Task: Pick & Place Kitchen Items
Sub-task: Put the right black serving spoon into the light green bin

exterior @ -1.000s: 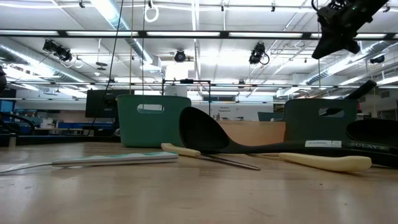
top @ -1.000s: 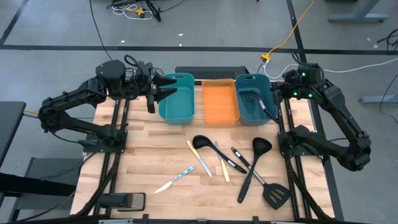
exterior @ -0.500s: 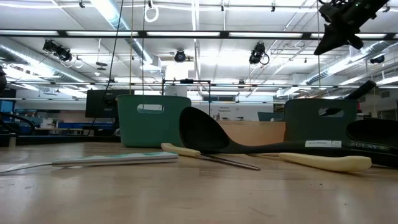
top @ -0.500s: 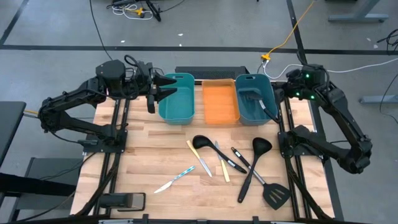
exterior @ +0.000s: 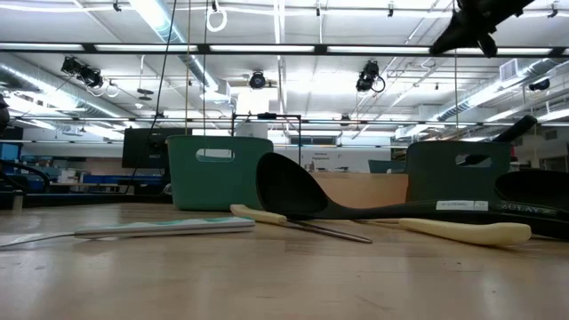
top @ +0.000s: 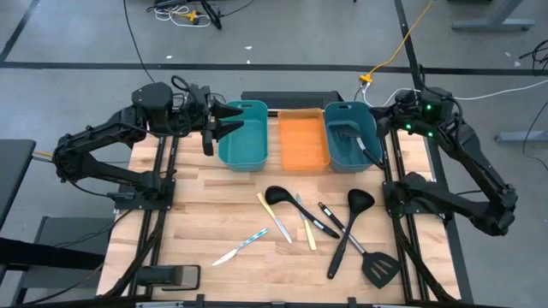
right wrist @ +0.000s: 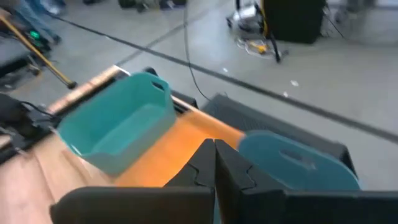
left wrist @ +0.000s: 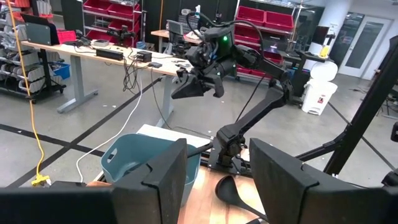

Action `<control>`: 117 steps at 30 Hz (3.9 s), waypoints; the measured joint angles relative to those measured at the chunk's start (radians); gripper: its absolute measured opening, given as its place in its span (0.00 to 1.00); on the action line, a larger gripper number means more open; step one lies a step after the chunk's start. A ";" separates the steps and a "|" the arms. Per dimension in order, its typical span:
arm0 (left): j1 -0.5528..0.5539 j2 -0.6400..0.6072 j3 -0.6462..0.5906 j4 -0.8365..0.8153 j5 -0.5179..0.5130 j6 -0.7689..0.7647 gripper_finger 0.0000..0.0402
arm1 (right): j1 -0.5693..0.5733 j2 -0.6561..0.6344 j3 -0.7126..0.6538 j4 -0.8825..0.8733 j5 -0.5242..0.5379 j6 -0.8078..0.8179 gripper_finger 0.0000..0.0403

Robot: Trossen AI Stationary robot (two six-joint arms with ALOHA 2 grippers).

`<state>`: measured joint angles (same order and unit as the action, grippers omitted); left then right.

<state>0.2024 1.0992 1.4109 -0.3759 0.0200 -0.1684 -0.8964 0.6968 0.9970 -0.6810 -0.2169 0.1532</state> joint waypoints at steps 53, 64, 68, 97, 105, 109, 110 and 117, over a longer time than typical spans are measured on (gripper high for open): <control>0.000 0.000 0.000 0.000 0.003 0.001 0.45 | 0.705 0.003 0.000 0.350 0.073 -0.001 0.00; 0.000 0.000 0.000 0.000 0.003 0.000 0.45 | 0.792 0.006 0.000 0.345 0.099 -0.109 0.00; 0.000 0.000 0.000 0.000 0.003 0.000 0.45 | 0.829 0.018 0.000 0.311 0.094 -0.175 0.00; 0.000 0.000 0.000 0.000 -0.002 0.015 0.45 | 0.987 0.119 -0.001 -0.053 0.093 -0.106 0.03; 0.000 0.000 0.000 0.000 -0.002 0.012 0.45 | 0.987 0.179 -0.001 -0.063 0.063 -0.029 0.07; 0.000 0.000 0.000 0.000 -0.002 0.011 0.45 | 0.987 0.209 -0.001 -0.082 0.043 -0.041 0.07; 0.000 0.000 0.000 0.000 -0.002 0.012 0.45 | 0.987 0.218 -0.001 -0.092 0.040 -0.050 0.07; 0.000 0.000 0.000 0.000 -0.002 0.014 0.45 | 0.987 0.280 -0.001 -0.167 -0.012 -0.110 0.07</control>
<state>0.2028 1.0988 1.4109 -0.3763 0.0185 -0.1539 0.0904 0.9772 0.9962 -0.8482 -0.2287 0.0435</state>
